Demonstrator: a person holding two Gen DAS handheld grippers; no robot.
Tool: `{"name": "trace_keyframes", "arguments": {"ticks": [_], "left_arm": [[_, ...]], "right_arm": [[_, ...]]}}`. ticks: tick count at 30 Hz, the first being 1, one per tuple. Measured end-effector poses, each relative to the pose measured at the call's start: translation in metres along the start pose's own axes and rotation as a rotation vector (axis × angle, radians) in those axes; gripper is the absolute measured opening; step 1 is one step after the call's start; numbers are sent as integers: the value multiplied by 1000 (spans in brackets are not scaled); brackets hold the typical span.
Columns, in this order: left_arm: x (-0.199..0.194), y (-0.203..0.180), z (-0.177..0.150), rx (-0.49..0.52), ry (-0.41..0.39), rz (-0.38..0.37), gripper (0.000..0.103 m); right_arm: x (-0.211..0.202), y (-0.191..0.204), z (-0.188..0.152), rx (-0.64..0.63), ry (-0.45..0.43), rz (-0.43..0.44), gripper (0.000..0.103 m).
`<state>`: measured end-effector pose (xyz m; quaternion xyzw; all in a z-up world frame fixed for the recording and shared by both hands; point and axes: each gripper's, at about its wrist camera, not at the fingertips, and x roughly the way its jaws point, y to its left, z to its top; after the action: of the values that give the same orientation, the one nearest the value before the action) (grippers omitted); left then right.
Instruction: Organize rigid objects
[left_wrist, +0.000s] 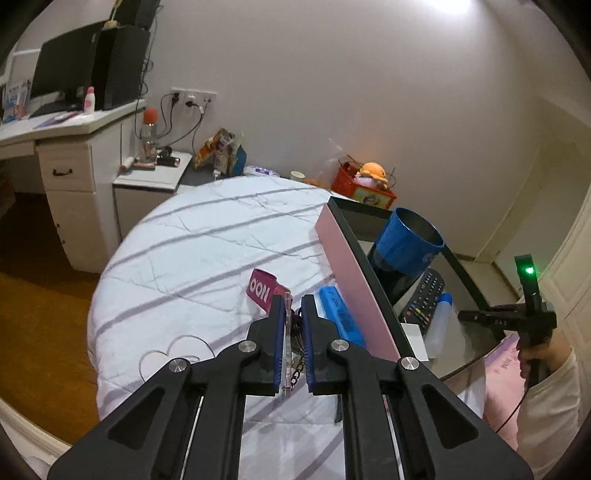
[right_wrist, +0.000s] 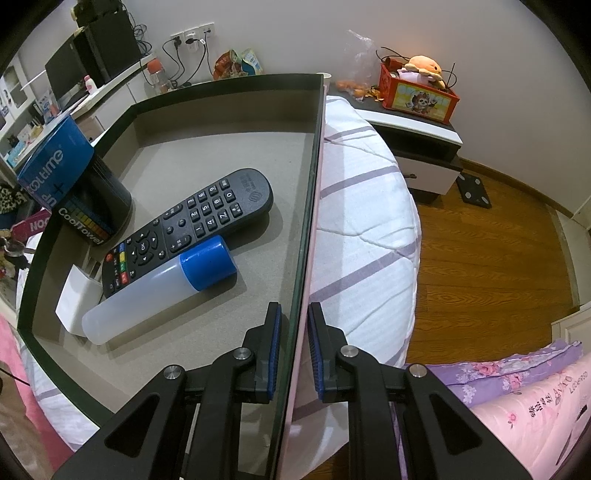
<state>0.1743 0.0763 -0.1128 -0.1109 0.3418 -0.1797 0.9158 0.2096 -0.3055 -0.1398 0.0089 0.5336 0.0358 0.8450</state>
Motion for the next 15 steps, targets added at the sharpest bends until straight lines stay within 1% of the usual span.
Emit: {"name": "trace_keyframes", "arguments": {"ticks": [3,5,8,9,10,11,12,13,15], "left_arm": [[1,-2,-7,23,6,-15,9],[-1,-2,-13,43,6,9,10],[-1,1,-27,58,33,10,13],[1,1,-32,64,52,12,3],[7,1,-39,76,77,56,3],[12,2,-45,85,89,88,5],[13,3,-49,83,83,98,6],[12,6,-50,63,75,84,6],[16,11,-49,36,118,41,6]], "right_arm": [[0,-2,0,5,-3,9,16],[0,-2,0,2,-3,9,16],[1,-2,-1,0,-5,11,16],[0,-3,-1,2,-7,13,16],[1,-3,-1,3,-8,15,16],[1,-3,-2,3,-8,15,16],[1,-3,-2,1,-8,12,16],[1,-2,-2,0,-8,10,16],[0,-2,-2,-3,-7,9,16]]}}
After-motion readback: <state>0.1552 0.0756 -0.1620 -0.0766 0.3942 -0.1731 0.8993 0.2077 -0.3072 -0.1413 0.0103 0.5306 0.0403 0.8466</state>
